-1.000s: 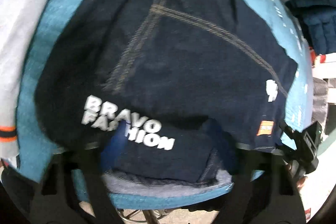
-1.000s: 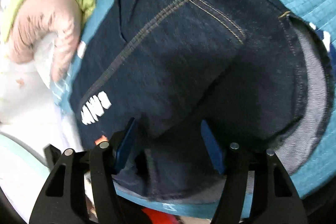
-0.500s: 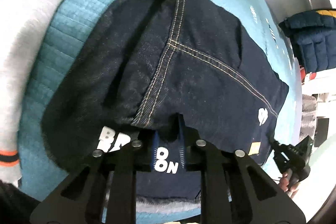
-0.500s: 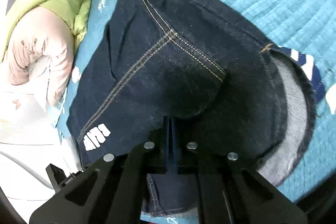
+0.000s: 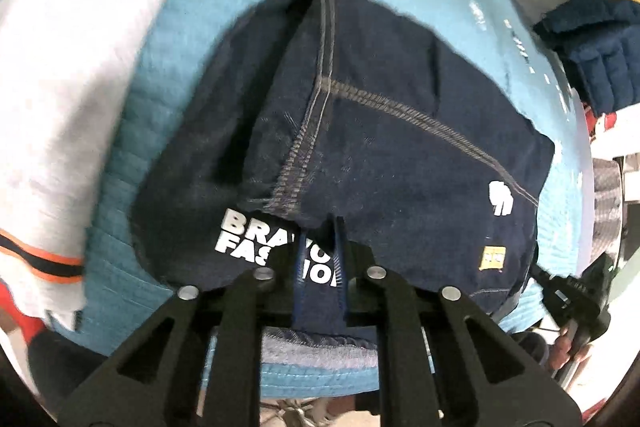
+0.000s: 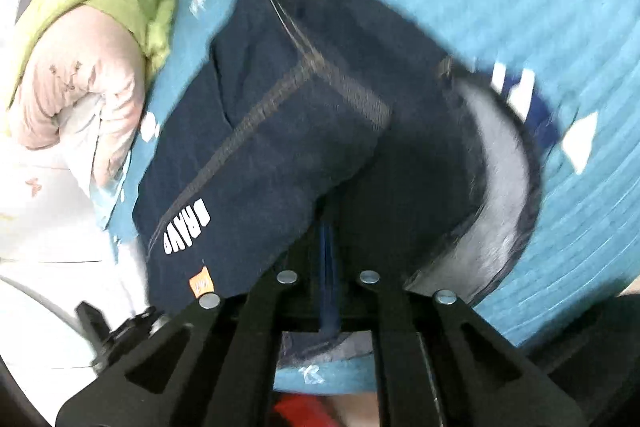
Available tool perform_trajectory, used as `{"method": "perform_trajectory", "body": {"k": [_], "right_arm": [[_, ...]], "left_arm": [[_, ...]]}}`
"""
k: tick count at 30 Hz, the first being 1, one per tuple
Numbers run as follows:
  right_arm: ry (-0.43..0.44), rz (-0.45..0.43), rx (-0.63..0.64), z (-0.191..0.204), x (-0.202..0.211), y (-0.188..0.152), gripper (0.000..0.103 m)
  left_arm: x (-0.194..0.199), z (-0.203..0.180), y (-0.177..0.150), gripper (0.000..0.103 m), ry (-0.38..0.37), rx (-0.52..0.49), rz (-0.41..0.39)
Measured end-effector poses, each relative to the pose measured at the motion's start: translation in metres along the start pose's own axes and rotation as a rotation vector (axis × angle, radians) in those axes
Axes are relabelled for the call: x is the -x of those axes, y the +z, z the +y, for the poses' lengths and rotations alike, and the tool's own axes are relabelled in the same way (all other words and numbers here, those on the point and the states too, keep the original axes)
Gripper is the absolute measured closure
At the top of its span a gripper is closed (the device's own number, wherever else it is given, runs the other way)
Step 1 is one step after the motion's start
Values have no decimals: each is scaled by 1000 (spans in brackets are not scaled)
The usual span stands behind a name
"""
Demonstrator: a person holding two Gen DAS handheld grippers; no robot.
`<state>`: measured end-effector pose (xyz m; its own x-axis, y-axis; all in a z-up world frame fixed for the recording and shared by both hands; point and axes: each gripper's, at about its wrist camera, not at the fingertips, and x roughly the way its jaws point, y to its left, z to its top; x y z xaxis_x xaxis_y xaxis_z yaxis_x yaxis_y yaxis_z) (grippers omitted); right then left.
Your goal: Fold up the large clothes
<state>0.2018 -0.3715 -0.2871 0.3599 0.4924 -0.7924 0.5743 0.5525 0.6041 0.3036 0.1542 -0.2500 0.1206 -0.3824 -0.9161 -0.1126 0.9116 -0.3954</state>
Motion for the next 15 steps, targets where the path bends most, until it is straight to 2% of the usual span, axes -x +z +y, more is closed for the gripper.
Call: {"method": "perform_trajectory", "body": {"k": [1,2,3,4,5,6,7,9,10,11,12,13,14,15], "right_arm": [[27,16,-9,1,-6,-2,92],[46,33,-16,2,-14,-3,81],[48,43,-22,4,-21,-3,64],[56,41,-29,6,-25,-4,58],[70,36,-26,9,-29,-4,56],[79,32,-13,14,-33,-2,56],[76,22,-7,16,-35,1,56],[95,-32,-32,16,-38,12,56],[121,-50,-51,16,-40,19,56],[145,-66,-69,14,-42,24,56],[175,-70,-90,12,-46,31,56],[182,-68,-102,12,-49,34,56],[155,-72,-106,13,-51,37,68],[69,-86,-87,18,-50,37,96]], "left_arm": [[-6,3,0,62,-7,13,8],[-13,6,1,54,-13,31,6],[-19,10,1,50,-18,42,5],[-25,13,2,44,-34,65,7],[-26,15,3,39,-73,91,-6],[-26,16,4,27,-124,116,-21],[-25,19,6,21,-166,148,-37],[-26,23,10,22,-193,199,-59],[-28,24,13,27,-185,216,-73],[-30,22,15,34,-146,215,-75],[-31,20,17,48,-105,202,-73],[-32,16,18,52,-70,174,-70],[-31,10,19,57,-27,135,-72],[-30,7,18,67,2,107,-72]]}}
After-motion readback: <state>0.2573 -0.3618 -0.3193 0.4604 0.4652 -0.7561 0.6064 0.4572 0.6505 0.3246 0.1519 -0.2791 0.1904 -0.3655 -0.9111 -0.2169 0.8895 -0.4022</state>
